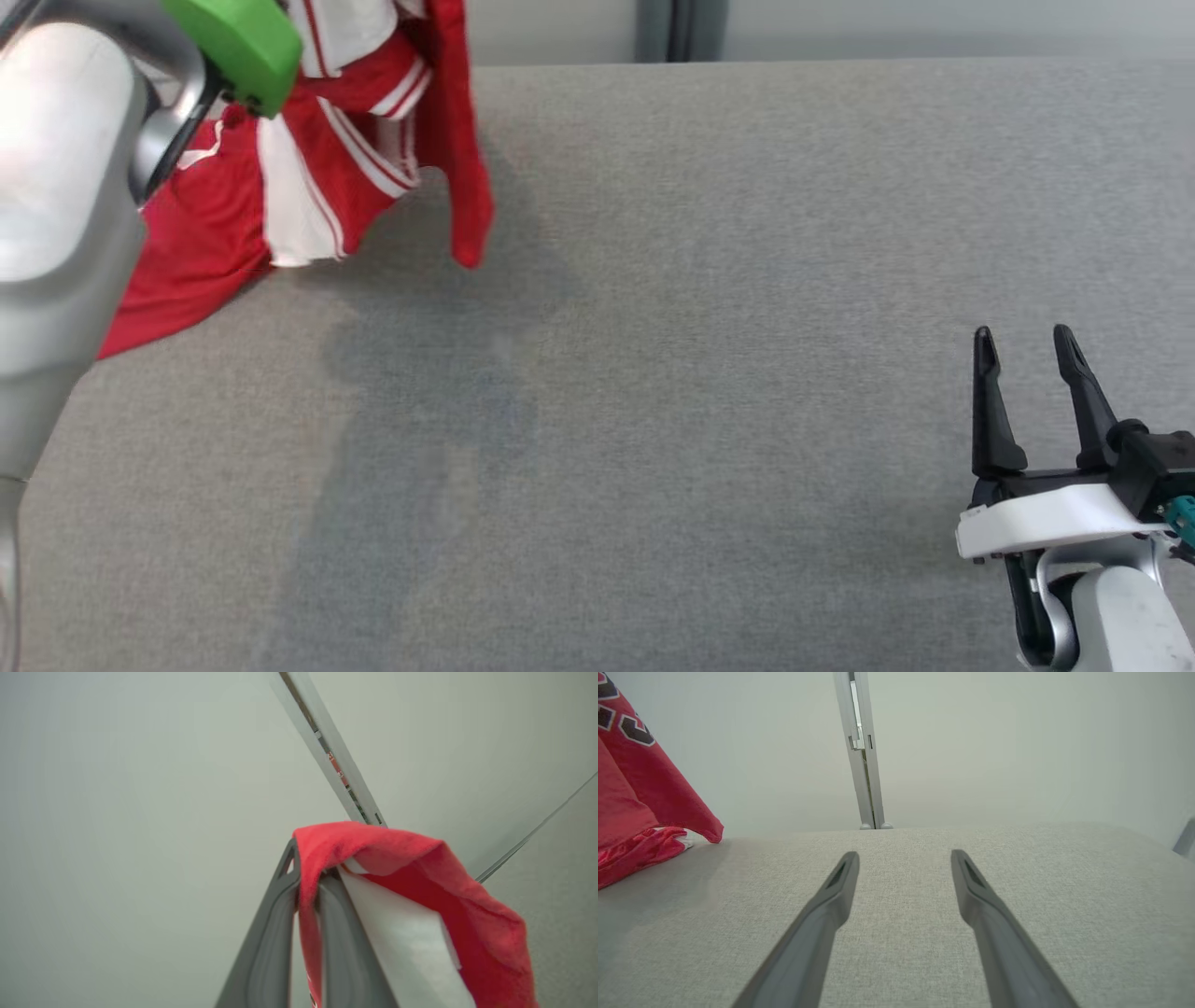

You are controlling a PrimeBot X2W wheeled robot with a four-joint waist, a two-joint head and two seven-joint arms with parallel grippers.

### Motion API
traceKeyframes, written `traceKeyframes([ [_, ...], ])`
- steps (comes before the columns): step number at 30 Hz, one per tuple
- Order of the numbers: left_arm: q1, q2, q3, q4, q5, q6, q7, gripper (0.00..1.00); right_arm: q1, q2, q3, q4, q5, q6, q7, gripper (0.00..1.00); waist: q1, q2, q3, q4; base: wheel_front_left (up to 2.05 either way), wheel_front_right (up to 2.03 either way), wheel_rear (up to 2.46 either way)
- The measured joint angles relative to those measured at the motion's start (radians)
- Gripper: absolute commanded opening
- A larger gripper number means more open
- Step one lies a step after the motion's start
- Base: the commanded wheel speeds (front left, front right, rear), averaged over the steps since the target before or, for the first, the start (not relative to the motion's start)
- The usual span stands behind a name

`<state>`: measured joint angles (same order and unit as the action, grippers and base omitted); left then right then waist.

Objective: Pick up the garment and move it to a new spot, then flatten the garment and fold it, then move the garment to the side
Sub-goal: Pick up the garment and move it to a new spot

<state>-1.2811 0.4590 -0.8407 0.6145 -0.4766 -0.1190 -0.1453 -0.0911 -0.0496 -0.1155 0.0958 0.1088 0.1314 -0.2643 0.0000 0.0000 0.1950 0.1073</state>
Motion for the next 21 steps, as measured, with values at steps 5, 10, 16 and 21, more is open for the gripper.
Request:
traceKeyframes([
  [5, -0.008, -0.056, -0.002, -0.121, -0.043, 0.001, 0.032, 0.00, 0.023, 0.000, -0.032, -0.004, 0.011, 0.000, 0.000, 1.00, 0.0000, 0.0000, -0.036, -0.079, 0.00, 0.00, 0.00],
  [10, 0.112, -0.105, -0.037, -0.185, -0.069, 0.044, 0.041, 0.00, 0.019, 0.000, -0.033, -0.009, 0.023, 0.000, 0.000, 1.00, 0.0000, 0.0000, -0.044, -0.142, 0.00, 0.00, 0.00],
  [16, 0.349, -0.129, -0.071, -0.119, -0.107, 0.103, -0.030, 0.00, -0.004, 0.000, -0.011, -0.012, 0.041, 0.000, 0.000, 1.00, 0.0000, 0.0000, -0.009, -0.172, 0.00, 0.00, 0.00],
  [21, 0.494, -0.145, -0.072, -0.018, -0.135, 0.144, -0.083, 0.00, -0.011, 0.000, -0.007, -0.014, 0.041, 0.000, 0.000, 1.00, 0.0000, 0.0000, 0.023, -0.178, 0.00, 0.00, 0.00],
])
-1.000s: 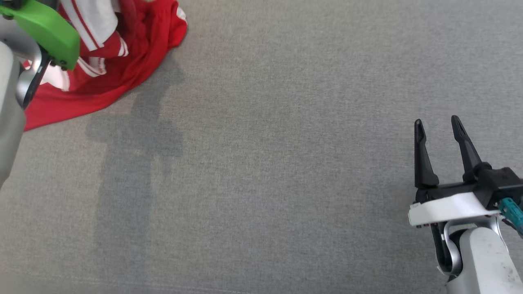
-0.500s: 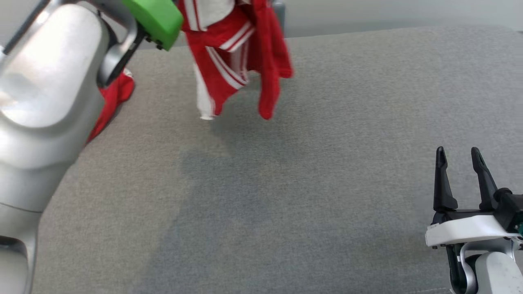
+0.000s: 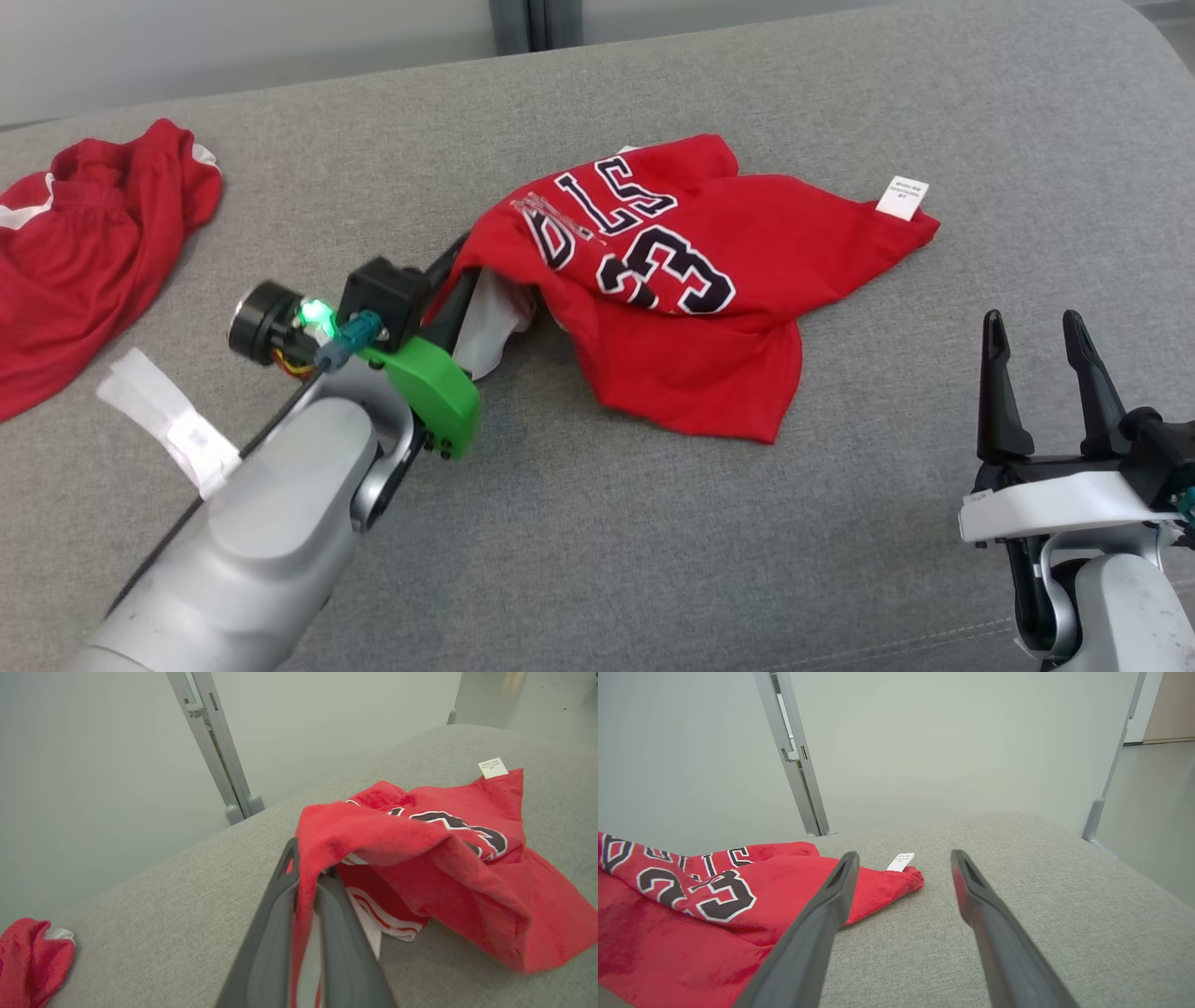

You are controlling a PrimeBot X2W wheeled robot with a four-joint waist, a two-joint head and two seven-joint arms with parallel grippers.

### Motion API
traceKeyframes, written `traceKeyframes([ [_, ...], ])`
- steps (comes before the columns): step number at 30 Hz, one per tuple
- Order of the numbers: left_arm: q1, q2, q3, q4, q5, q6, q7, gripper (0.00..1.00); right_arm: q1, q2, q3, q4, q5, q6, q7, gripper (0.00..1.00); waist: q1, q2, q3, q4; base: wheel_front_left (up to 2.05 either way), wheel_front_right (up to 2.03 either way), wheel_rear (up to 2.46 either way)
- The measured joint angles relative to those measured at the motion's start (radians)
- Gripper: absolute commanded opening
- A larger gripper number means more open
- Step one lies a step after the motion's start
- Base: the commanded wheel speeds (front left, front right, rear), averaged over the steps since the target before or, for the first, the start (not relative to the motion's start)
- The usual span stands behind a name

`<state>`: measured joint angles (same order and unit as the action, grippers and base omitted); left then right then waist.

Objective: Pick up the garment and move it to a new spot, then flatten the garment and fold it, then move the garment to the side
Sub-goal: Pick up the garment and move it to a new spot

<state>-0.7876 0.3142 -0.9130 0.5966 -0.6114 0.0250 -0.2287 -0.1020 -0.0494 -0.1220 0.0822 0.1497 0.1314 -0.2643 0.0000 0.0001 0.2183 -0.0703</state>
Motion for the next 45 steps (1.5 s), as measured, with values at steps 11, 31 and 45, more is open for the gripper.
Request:
traceKeyframes([
  [11, 0.187, -0.083, 0.130, 0.029, -0.013, 0.046, -0.034, 1.00, -0.008, 0.000, 0.032, 0.006, -0.007, 0.000, 0.000, 1.00, 0.0000, 0.0000, 0.007, 0.034, 0.00, 0.00, 0.00],
  [31, 0.645, -0.187, 0.621, -0.295, 0.160, 0.038, -0.035, 1.00, 0.051, 0.000, 0.081, 0.042, -0.034, 0.000, 0.000, 1.00, 0.0000, 0.0000, -0.163, 0.054, 0.00, 0.00, 0.00],
  [45, 0.803, -0.256, 0.784, -0.349, 0.273, 0.001, -0.035, 1.00, 0.114, 0.000, 0.135, 0.067, 0.023, 0.000, 0.000, 1.00, 0.0000, 0.0000, -0.223, 0.083, 0.00, 0.00, 0.00],
])
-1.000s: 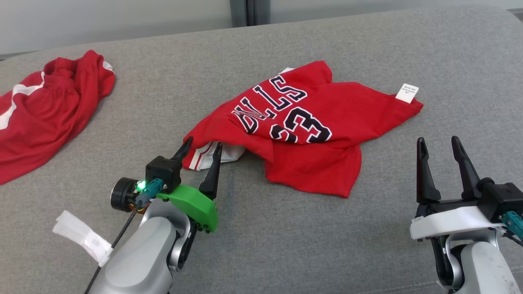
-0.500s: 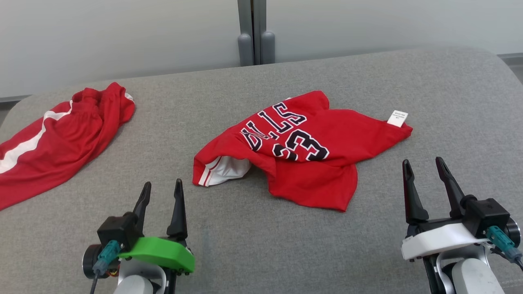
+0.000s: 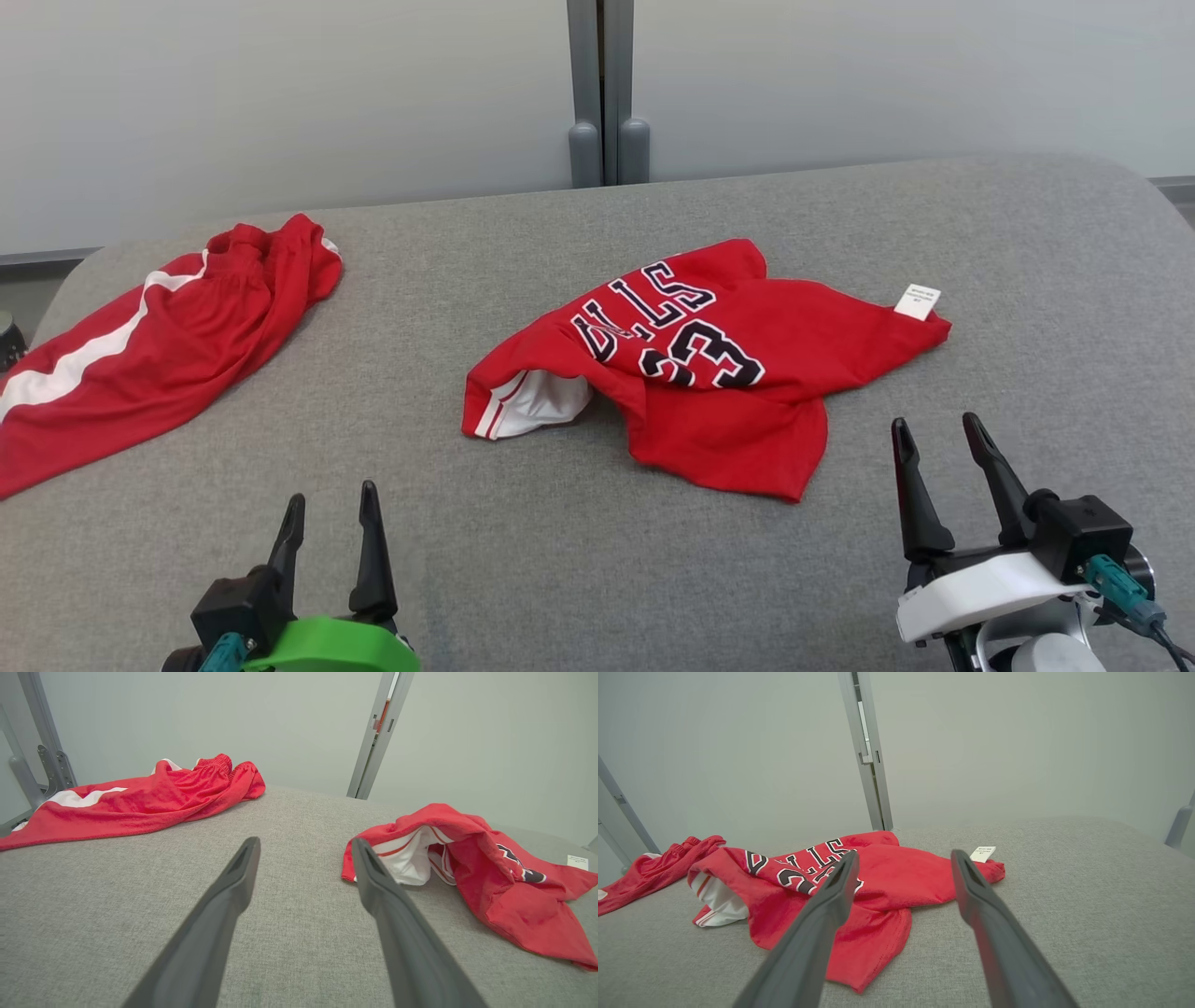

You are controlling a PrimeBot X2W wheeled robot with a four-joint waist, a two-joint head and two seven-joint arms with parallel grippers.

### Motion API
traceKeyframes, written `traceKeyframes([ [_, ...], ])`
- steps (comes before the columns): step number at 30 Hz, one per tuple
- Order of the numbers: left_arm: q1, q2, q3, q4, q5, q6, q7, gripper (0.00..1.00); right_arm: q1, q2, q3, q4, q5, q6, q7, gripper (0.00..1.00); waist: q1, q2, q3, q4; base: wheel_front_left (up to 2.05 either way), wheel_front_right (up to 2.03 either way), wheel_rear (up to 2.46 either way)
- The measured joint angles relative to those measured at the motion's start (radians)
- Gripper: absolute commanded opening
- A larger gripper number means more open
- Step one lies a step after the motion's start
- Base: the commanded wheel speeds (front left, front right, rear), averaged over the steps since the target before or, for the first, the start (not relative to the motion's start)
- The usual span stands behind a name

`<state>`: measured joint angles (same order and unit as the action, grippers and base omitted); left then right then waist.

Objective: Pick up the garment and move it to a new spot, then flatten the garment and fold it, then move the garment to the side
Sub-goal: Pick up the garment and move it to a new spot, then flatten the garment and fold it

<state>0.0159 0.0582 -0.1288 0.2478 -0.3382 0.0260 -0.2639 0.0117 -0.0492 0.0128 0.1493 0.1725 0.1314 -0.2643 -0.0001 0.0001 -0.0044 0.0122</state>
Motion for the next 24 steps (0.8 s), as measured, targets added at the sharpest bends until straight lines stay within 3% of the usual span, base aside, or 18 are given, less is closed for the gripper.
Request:
traceKeyframes([
  [24, 0.003, -0.008, -0.002, 0.023, 0.020, -0.026, 0.000, 1.00, 0.001, 0.000, 0.000, 0.056, -0.003, 0.000, 0.000, 1.00, 0.0000, 0.0000, 0.005, 0.021, 0.00, 0.00, 0.00],
])
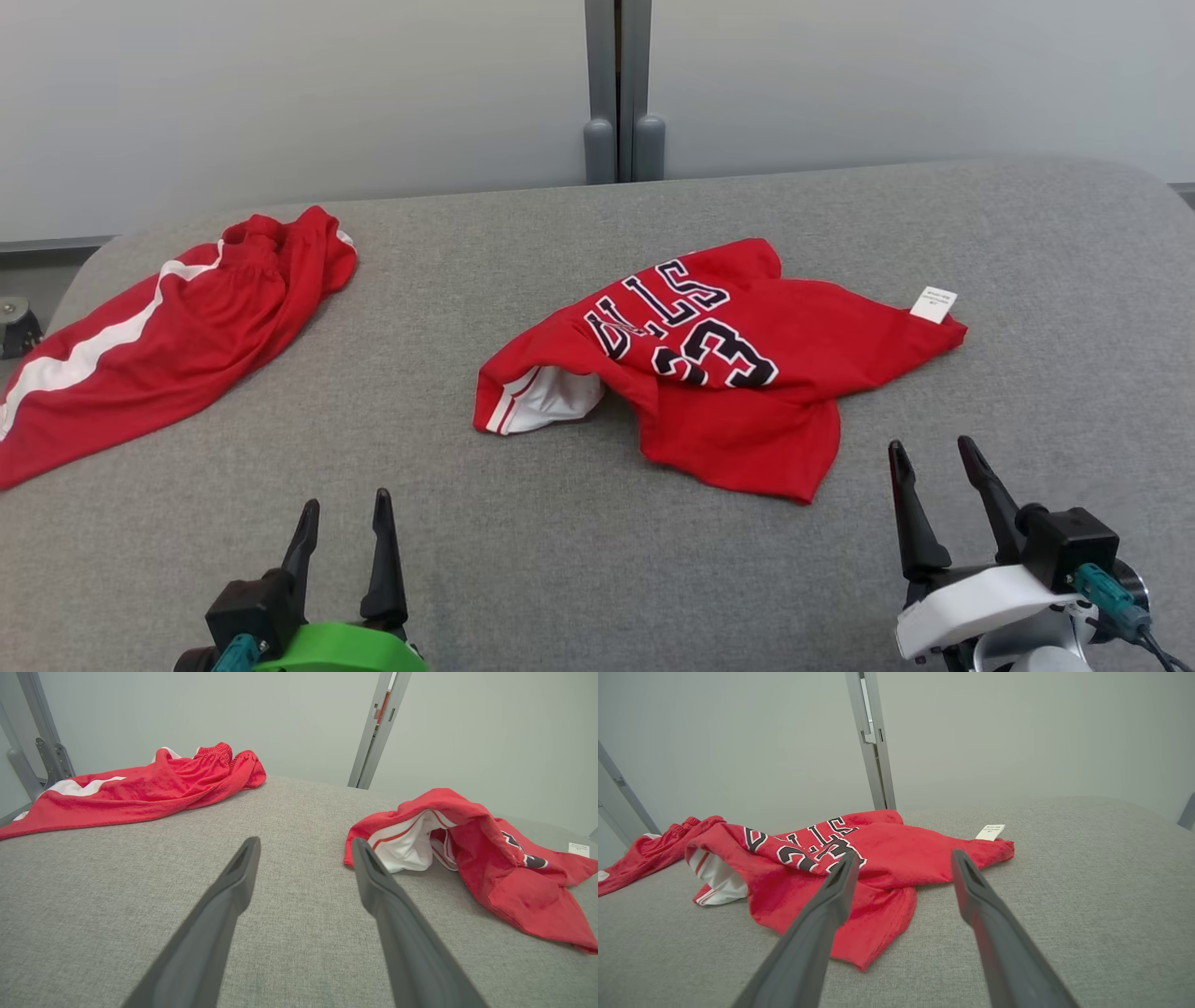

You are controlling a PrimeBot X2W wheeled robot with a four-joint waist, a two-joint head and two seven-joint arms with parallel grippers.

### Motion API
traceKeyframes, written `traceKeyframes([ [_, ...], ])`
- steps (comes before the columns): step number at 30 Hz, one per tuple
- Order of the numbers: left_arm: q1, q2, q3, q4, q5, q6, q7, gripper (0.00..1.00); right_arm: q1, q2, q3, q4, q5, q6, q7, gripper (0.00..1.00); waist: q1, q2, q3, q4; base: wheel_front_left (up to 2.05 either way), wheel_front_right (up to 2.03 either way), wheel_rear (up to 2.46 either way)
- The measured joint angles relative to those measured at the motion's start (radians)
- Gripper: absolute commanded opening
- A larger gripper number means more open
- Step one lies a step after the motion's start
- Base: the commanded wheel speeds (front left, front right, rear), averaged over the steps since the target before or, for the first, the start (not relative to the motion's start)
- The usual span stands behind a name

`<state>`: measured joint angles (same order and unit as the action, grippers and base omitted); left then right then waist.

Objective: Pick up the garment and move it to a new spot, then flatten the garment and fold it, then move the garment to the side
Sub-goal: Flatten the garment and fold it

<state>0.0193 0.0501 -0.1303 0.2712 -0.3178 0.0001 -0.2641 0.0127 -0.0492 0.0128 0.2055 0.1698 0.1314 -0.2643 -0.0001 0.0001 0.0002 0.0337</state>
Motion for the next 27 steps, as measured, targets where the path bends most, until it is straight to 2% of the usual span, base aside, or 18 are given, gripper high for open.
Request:
traceKeyframes([
  [9, -0.026, 0.000, -0.029, -0.007, -0.006, -0.004, 0.000, 1.00, -0.051, 0.000, -0.023, 0.168, -0.025, 0.000, 0.000, 1.00, 0.0000, 0.0000, 0.041, 0.037, 0.00, 0.00, 0.00],
  [15, -0.051, -0.001, -0.045, -0.014, -0.023, 0.001, 0.000, 1.00, -0.164, 0.000, -0.021, 0.380, -0.060, 0.000, 0.009, 1.00, 0.0000, 0.0000, 0.085, 0.083, 0.00, 0.00, 0.00],
  [21, -0.066, -0.001, -0.056, -0.016, -0.042, 0.009, 0.000, 1.00, -0.268, 0.000, -0.010, 0.522, -0.074, 0.000, 0.052, 1.00, 0.0001, 0.0000, 0.120, 0.131, 0.00, 0.00, 0.00],
  [22, -0.067, -0.001, -0.057, -0.016, -0.042, 0.010, 0.000, 1.00, -0.283, 0.000, -0.006, 0.539, -0.074, 0.000, 0.055, 0.85, 0.0001, 0.0000, 0.126, 0.138, 0.00, 0.00, 0.00],
  [23, -0.068, -0.001, -0.058, -0.016, -0.043, 0.011, 0.000, 1.00, -0.294, 0.000, -0.004, 0.552, -0.075, 0.000, 0.059, 0.50, 0.0000, 0.0000, 0.130, 0.143, 0.00, 0.00, 0.00],
  [25, -0.071, -0.001, -0.058, -0.017, -0.048, 0.015, 0.000, 1.00, -0.320, -0.001, -0.005, 0.576, -0.078, 0.000, 0.059, 0.23, 0.0000, 0.0000, 0.139, 0.151, 0.00, 0.00, 0.00],
  [26, -0.072, -0.001, -0.057, -0.017, -0.048, 0.017, 0.000, 1.00, -0.328, -0.002, -0.007, 0.582, -0.079, 0.000, 0.057, 0.00, 0.0000, 0.0000, 0.142, 0.152, 0.00, 0.00, 0.00],
  [27, -0.072, -0.001, -0.056, -0.018, -0.049, 0.018, 0.000, 1.00, -0.337, -0.001, -0.011, 0.588, -0.084, 0.000, 0.051, 0.00, 0.0001, 0.0000, 0.145, 0.153, 0.00, 0.00, 0.00],
])
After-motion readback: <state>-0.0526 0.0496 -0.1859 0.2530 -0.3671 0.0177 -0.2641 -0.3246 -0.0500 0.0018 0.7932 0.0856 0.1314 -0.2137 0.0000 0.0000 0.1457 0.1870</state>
